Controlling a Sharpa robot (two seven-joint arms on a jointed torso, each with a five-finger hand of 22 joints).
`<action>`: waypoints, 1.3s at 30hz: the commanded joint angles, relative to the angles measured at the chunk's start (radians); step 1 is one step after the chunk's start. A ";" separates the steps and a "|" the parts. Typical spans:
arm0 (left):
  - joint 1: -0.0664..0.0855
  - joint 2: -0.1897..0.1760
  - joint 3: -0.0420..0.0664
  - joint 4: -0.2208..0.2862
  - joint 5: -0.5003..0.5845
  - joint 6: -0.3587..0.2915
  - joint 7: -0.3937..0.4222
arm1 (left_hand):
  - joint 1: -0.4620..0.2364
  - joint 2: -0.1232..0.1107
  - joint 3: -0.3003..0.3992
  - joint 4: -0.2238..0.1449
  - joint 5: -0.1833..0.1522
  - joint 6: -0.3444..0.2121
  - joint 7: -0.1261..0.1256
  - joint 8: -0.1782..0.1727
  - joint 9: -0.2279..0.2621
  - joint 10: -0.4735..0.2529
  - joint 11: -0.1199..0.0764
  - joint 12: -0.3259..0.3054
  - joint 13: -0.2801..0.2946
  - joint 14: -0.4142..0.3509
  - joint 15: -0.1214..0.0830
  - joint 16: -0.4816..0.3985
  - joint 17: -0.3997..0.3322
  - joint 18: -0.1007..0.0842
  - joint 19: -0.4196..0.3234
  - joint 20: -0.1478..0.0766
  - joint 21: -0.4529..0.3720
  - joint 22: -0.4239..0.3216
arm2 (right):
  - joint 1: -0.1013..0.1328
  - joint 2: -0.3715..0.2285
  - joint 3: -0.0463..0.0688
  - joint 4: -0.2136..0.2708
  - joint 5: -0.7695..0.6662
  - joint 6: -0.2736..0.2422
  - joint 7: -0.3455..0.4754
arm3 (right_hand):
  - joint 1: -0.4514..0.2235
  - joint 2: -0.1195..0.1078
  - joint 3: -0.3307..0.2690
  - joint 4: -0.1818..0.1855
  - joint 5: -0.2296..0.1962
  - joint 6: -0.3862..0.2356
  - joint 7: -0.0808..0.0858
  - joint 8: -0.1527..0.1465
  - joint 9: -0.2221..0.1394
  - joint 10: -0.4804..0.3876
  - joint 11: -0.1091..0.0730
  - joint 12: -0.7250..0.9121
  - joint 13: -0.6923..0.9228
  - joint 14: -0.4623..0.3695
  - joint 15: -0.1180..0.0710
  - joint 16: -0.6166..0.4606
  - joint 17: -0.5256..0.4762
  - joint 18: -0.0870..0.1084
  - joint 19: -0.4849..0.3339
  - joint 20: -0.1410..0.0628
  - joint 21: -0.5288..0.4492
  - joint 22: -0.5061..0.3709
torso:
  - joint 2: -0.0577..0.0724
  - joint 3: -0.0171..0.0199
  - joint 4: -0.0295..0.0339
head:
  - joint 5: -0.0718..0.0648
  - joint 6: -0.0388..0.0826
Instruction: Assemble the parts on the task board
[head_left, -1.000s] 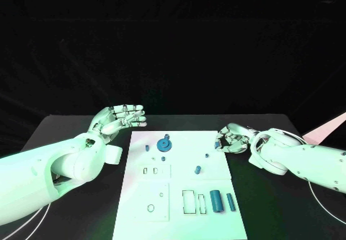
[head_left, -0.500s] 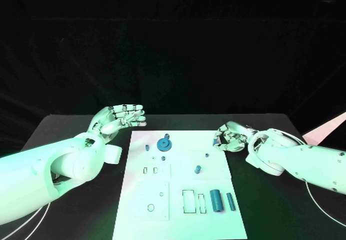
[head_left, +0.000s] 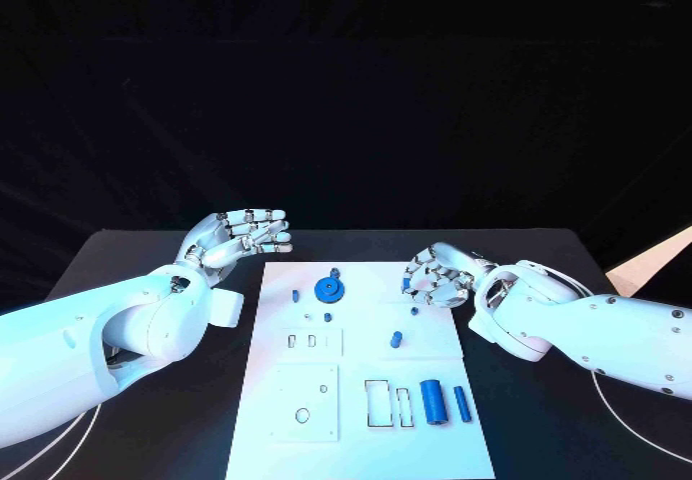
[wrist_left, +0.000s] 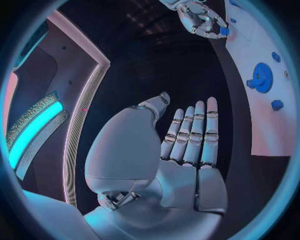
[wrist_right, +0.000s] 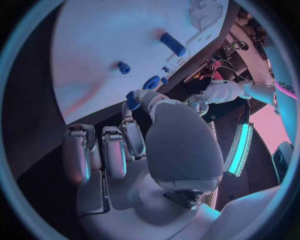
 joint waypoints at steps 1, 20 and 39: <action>0.001 0.001 0.000 0.000 -0.001 0.017 0.005 | -0.006 0.001 0.007 -0.001 0.004 -0.006 0.061 -0.005 -0.001 -0.007 -0.003 -0.005 0.000 -0.010 0.000 -0.006 0.001 0.010 -0.005 -0.001 0.002 -0.002 | 0.003 0.020 0.000 0.033 -0.022 -0.010 -0.052 | -0.013 0.000 0.003 0.000 0.003 -0.007 0.001 0.005 -0.001 0.003 -0.002 0.004 0.036 0.106 -0.006 0.006 0.263 -0.016 0.051 -0.008 0.007 0.215 | -0.001 -0.0019 0.0018 | 0.000 0.002; 0.001 0.005 -0.001 -0.004 -0.001 0.019 0.004 | -0.008 0.001 0.007 -0.001 0.004 -0.008 0.061 -0.005 -0.001 -0.008 -0.003 -0.005 0.000 -0.010 0.000 -0.008 0.003 0.010 -0.007 -0.001 0.003 -0.002 | -0.016 0.167 -0.004 0.076 -0.197 -0.038 -0.115 | -0.021 0.001 0.007 -0.002 -0.011 -0.008 0.001 0.010 0.000 0.007 -0.002 0.007 0.040 0.106 -0.005 0.006 0.263 -0.017 0.055 -0.008 0.013 0.219 | -0.005 -0.0039 0.0034 | 0.044 -0.014; 0.001 0.005 -0.002 -0.004 0.000 0.024 -0.001 | -0.008 0.001 0.007 -0.001 0.004 -0.008 0.061 -0.005 -0.001 -0.008 -0.003 -0.005 0.000 -0.010 0.000 -0.008 0.003 0.010 -0.007 -0.001 0.003 -0.002 | -0.083 0.249 -0.016 0.061 -0.377 -0.097 -0.165 | -0.029 -0.006 0.006 -0.003 -0.018 -0.009 0.001 0.012 0.000 0.006 -0.002 0.005 0.038 0.106 -0.005 0.005 0.262 -0.017 0.055 -0.008 0.011 0.218 | -0.003 -0.0027 0.0011 | 0.073 -0.026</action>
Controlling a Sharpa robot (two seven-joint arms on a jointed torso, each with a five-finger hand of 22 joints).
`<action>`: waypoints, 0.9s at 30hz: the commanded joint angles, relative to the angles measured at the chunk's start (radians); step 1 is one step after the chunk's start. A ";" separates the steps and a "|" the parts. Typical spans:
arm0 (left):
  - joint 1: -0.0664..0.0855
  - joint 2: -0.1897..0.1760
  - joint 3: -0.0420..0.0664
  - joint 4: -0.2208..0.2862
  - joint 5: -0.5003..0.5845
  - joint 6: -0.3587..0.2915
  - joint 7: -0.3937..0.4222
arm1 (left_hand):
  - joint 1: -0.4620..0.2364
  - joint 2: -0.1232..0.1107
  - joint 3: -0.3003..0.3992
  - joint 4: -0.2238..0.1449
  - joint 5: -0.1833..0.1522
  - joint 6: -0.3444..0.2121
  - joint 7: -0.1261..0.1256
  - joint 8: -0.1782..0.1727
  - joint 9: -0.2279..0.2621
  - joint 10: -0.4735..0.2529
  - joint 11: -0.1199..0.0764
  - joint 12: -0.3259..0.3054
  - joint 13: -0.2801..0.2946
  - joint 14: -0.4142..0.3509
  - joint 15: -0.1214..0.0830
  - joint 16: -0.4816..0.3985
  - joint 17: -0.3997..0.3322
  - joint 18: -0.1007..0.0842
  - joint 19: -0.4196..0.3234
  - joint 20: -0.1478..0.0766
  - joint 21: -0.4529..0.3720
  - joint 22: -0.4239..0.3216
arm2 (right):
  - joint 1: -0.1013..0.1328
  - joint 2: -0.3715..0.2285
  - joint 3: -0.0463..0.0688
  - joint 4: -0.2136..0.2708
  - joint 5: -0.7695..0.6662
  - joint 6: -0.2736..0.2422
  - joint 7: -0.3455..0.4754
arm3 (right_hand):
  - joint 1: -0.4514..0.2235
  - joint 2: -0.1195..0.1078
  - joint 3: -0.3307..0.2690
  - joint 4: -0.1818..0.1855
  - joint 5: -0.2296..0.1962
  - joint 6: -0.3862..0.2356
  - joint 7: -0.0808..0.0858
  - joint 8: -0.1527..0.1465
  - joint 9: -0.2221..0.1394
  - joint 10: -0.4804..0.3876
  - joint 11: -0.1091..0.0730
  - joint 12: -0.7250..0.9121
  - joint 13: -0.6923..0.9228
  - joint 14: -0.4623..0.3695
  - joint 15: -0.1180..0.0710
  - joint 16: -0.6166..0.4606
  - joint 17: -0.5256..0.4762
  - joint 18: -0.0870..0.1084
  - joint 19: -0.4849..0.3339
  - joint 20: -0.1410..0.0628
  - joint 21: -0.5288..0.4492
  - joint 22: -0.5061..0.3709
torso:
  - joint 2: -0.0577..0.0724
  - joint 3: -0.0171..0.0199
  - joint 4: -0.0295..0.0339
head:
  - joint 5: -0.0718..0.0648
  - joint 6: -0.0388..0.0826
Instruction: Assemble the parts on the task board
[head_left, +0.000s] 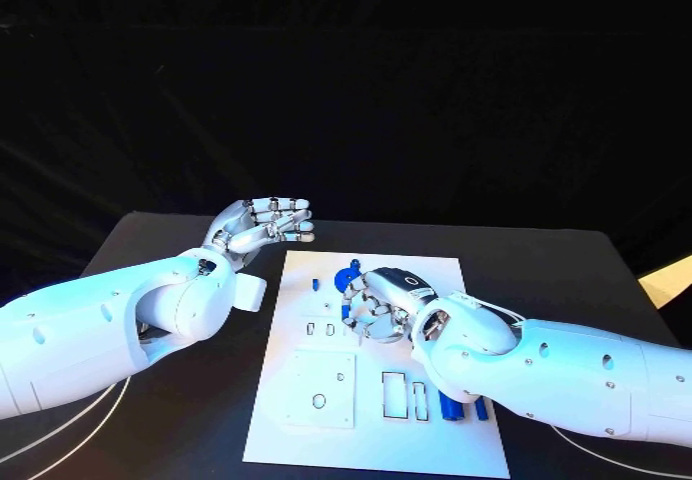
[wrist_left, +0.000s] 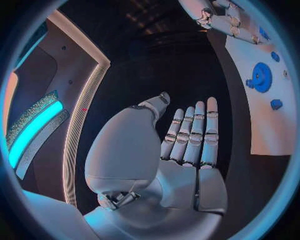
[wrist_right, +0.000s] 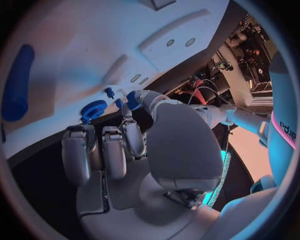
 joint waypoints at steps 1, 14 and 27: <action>0.001 0.002 0.000 0.002 0.000 0.021 0.002 | -0.008 0.001 0.007 -0.001 0.004 -0.008 0.061 -0.005 -0.001 -0.005 0.001 -0.005 0.000 -0.006 -0.003 -0.004 0.001 0.010 -0.007 -0.001 0.003 -0.001 | -0.007 0.008 -0.002 -0.005 -0.075 -0.024 -0.017 | -0.011 0.002 0.004 -0.001 -0.006 -0.001 -0.004 0.005 -0.001 0.003 0.000 0.002 0.038 0.106 -0.005 0.005 0.261 -0.017 0.055 -0.008 -0.001 0.218 | 0.000 0.0004 -0.0008 | 0.001 -0.002; 0.001 0.005 0.000 -0.001 -0.002 0.045 -0.001 | -0.009 -0.001 0.008 -0.003 0.004 -0.010 0.060 -0.006 -0.002 -0.008 0.001 -0.005 0.000 -0.009 -0.003 -0.007 0.003 0.010 -0.009 0.000 0.003 -0.001 | -0.028 0.029 -0.008 -0.018 -0.086 -0.008 -0.040 | -0.012 0.002 0.005 -0.001 -0.008 -0.001 -0.004 0.006 -0.001 0.004 0.000 0.002 0.039 0.106 -0.005 0.005 0.261 -0.017 0.056 -0.008 0.001 0.218 | 0.000 0.0009 -0.0009 | -0.002 -0.001; 0.001 0.005 0.000 -0.001 -0.003 0.043 0.002 | -0.009 -0.001 0.008 -0.003 0.004 -0.011 0.060 -0.006 -0.002 -0.008 0.001 -0.005 0.000 -0.009 -0.002 -0.007 0.003 0.010 -0.009 0.000 0.003 -0.001 | -0.038 0.039 -0.009 -0.023 -0.085 0.012 -0.049 | -0.015 0.002 0.005 -0.001 -0.011 -0.001 -0.004 0.006 -0.001 0.005 0.000 0.003 0.040 0.106 -0.006 0.005 0.261 -0.017 0.055 -0.008 0.000 0.218 | 0.000 0.0003 -0.0003 | -0.003 -0.005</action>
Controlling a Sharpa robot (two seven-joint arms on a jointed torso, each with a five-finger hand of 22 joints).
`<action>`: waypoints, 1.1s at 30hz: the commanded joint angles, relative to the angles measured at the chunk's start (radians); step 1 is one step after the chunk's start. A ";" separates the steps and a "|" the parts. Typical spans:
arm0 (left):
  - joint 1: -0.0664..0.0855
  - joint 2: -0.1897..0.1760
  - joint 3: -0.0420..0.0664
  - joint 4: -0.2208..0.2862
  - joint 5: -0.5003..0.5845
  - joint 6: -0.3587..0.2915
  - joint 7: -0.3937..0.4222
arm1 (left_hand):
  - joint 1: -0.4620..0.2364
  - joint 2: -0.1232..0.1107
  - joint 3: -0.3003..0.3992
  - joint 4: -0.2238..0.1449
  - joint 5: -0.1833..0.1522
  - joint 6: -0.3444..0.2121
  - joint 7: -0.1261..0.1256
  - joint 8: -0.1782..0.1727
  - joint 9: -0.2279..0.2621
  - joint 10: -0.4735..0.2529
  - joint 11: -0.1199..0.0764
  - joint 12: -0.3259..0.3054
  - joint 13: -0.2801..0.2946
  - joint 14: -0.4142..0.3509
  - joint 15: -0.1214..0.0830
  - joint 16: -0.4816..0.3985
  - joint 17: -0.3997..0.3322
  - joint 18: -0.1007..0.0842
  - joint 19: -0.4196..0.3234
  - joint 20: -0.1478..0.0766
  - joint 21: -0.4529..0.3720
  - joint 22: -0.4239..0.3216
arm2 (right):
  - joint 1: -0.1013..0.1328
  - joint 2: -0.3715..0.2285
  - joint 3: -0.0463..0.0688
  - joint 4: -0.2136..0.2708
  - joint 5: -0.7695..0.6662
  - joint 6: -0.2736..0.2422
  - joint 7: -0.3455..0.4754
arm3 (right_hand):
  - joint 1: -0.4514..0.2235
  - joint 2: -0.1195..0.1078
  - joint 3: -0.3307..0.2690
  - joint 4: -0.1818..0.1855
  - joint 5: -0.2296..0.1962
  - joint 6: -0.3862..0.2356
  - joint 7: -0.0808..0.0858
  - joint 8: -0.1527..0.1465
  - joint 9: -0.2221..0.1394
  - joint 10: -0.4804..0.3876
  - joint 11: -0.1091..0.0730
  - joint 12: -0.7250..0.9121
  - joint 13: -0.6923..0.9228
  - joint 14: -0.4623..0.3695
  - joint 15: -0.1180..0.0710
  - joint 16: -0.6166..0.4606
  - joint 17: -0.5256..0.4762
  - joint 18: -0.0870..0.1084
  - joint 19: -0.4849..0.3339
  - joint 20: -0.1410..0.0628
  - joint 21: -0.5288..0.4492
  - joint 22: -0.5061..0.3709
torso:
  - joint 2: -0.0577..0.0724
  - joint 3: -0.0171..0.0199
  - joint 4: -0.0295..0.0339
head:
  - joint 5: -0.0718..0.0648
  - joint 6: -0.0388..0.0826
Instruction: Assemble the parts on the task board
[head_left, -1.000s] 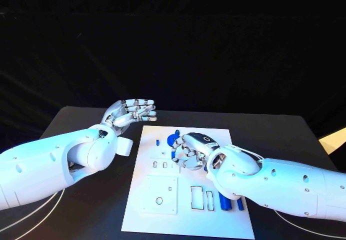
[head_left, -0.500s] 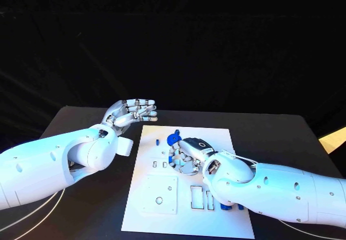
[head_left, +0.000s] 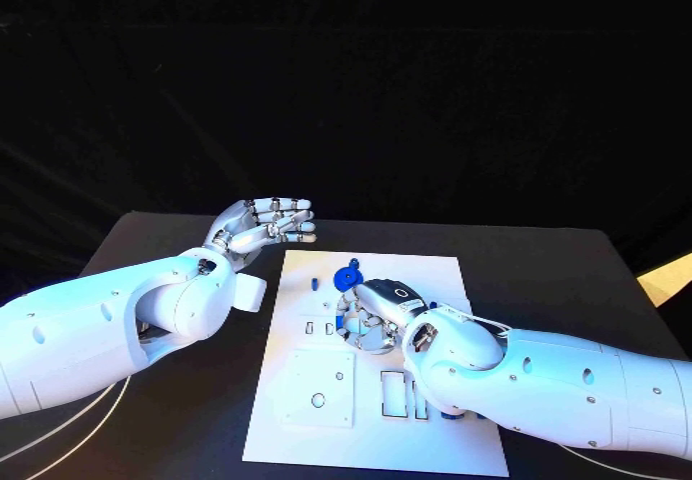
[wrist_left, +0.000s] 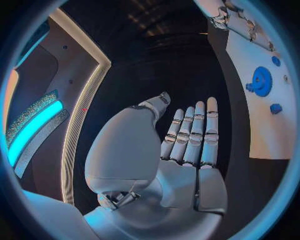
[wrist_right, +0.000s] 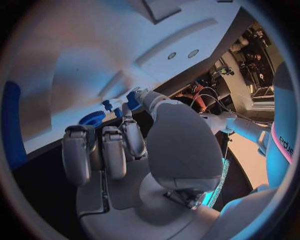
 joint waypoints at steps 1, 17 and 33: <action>0.001 0.001 0.000 0.001 -0.003 0.020 0.007 | -0.009 -0.001 0.004 0.001 0.004 -0.004 0.060 -0.006 -0.001 -0.008 0.001 -0.005 0.000 -0.005 0.001 -0.004 0.002 0.010 -0.009 0.000 0.003 -0.002 | -0.003 0.003 -0.001 -0.001 -0.015 0.020 -0.007 | -0.012 -0.004 0.005 0.000 -0.009 0.002 -0.005 0.003 0.002 0.003 0.001 0.002 0.039 0.106 -0.006 0.005 0.261 -0.017 0.055 -0.008 0.000 0.218 | 0.000 -0.0006 0.0003 | 0.000 -0.003; 0.001 -0.001 0.000 0.002 -0.005 0.021 0.007 | -0.009 -0.001 0.004 0.000 0.004 -0.004 0.060 -0.007 -0.001 -0.009 0.001 -0.005 0.000 -0.006 0.002 -0.005 0.002 0.010 -0.010 0.001 0.003 -0.002 | -0.010 0.005 -0.002 -0.002 -0.015 0.021 -0.007 | -0.021 -0.011 0.005 0.000 -0.019 -0.005 -0.003 0.001 0.000 0.000 0.003 -0.001 0.036 0.105 -0.005 0.005 0.260 -0.016 0.053 -0.007 -0.003 0.217 | 0.000 -0.0005 -0.0009 | 0.005 -0.007; 0.001 -0.002 0.000 -0.003 -0.006 0.020 0.006 | -0.009 -0.002 0.005 -0.001 0.004 -0.005 0.060 -0.007 -0.001 -0.010 0.002 -0.005 0.000 -0.007 0.002 -0.006 0.003 0.010 -0.012 0.001 0.004 -0.002 | -0.010 0.002 -0.002 0.007 -0.021 0.025 -0.007 | -0.042 -0.049 -0.001 -0.010 -0.085 -0.073 0.024 -0.036 -0.025 -0.041 0.026 -0.041 -0.001 0.102 0.015 -0.001 0.248 -0.010 0.039 0.008 -0.028 0.206 | 0.000 0.0001 -0.0007 | 0.003 -0.007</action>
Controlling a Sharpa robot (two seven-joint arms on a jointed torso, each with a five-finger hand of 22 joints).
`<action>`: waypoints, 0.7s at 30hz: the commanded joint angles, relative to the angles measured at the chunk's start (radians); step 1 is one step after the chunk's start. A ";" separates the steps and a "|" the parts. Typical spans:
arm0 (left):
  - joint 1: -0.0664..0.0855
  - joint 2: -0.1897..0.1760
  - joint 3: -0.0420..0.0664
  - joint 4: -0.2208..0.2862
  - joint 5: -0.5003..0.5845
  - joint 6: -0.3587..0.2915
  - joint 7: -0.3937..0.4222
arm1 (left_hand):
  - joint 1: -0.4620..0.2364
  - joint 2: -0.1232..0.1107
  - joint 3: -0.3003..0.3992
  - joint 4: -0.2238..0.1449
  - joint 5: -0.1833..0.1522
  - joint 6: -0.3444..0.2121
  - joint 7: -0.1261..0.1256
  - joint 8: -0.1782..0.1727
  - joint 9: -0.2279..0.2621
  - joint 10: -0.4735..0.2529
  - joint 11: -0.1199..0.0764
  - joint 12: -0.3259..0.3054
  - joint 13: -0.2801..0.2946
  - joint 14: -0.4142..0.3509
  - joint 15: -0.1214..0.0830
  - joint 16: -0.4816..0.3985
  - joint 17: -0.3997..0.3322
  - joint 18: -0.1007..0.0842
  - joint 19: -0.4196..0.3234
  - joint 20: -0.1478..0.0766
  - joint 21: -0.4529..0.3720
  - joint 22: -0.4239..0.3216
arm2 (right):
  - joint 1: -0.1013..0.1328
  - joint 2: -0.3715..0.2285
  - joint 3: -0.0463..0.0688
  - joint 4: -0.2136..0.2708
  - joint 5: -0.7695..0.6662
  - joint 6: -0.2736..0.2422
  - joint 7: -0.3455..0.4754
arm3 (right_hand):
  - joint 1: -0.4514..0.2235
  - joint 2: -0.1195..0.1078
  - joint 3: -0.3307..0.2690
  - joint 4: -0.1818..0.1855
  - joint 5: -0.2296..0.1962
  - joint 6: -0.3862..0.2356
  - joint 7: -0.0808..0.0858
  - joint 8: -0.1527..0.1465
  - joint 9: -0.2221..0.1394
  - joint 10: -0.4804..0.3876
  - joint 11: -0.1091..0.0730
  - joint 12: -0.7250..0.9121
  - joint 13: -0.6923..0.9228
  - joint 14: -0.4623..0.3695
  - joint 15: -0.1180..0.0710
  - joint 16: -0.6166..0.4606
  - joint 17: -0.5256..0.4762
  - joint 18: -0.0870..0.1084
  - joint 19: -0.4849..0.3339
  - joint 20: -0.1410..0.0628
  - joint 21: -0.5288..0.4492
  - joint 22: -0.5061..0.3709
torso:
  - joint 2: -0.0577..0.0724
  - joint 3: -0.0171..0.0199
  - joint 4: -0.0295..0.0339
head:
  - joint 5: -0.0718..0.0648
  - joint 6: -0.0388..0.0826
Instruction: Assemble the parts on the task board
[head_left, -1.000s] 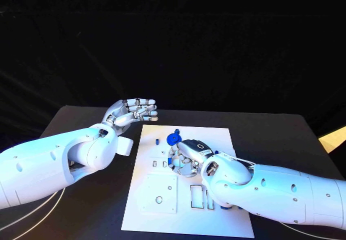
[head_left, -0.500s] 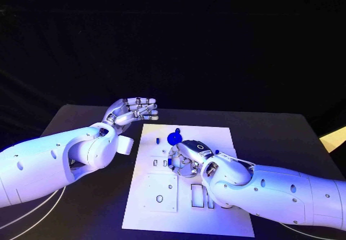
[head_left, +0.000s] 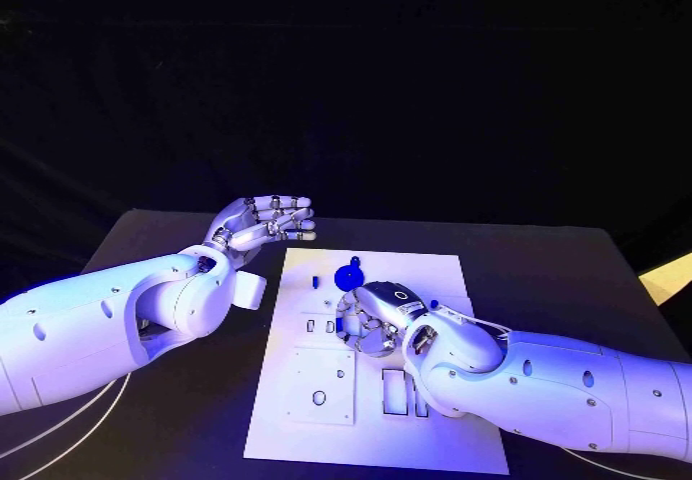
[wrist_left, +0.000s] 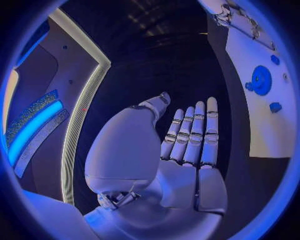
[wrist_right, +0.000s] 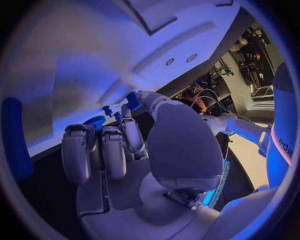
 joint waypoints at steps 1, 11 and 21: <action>0.001 0.001 0.001 -0.001 -0.004 0.017 0.006 | -0.009 -0.002 0.005 -0.001 0.004 -0.005 0.060 -0.007 -0.001 -0.007 -0.002 -0.005 0.000 -0.007 0.002 -0.006 0.001 0.010 -0.006 0.000 0.004 -0.001 | -0.001 0.000 0.000 0.004 -0.019 0.016 -0.001 | -0.004 -0.013 -0.002 -0.010 -0.015 -0.011 0.003 -0.007 -0.004 -0.011 0.002 -0.009 -0.004 0.100 0.006 -0.002 0.247 -0.010 0.038 0.009 -0.007 0.205 | 0.000 -0.0001 -0.0003 | -0.001 -0.003; 0.001 0.000 0.000 -0.005 -0.004 0.018 0.003 | -0.009 -0.002 0.005 -0.001 0.004 -0.005 0.060 -0.007 -0.001 -0.007 -0.002 -0.005 0.000 -0.007 0.002 -0.006 0.001 0.010 -0.006 0.000 0.004 -0.001 | -0.001 -0.004 0.000 0.011 -0.030 0.018 -0.007 | -0.005 -0.028 -0.027 -0.012 -0.058 -0.035 0.010 -0.027 -0.018 -0.043 0.010 -0.042 -0.036 0.098 0.014 -0.006 0.238 -0.008 0.033 0.017 -0.018 0.201 | 0.000 -0.0006 0.0014 | -0.001 -0.004; 0.001 0.002 -0.001 -0.011 -0.015 0.018 -0.011 | -0.012 -0.002 0.004 0.000 0.004 -0.006 0.061 -0.007 -0.001 -0.008 -0.002 -0.005 0.000 -0.007 0.002 -0.007 0.002 0.010 -0.007 0.000 0.004 -0.001 | -0.001 -0.039 0.001 0.054 -0.041 -0.033 0.002 | 0.082 0.011 -0.295 0.075 -0.140 -0.082 0.029 -0.083 -0.050 -0.073 0.030 -0.066 -0.065 0.095 0.032 -0.011 0.229 -0.004 0.025 0.032 -0.039 0.196 | -0.002 0.0000 0.0003 | -0.001 -0.003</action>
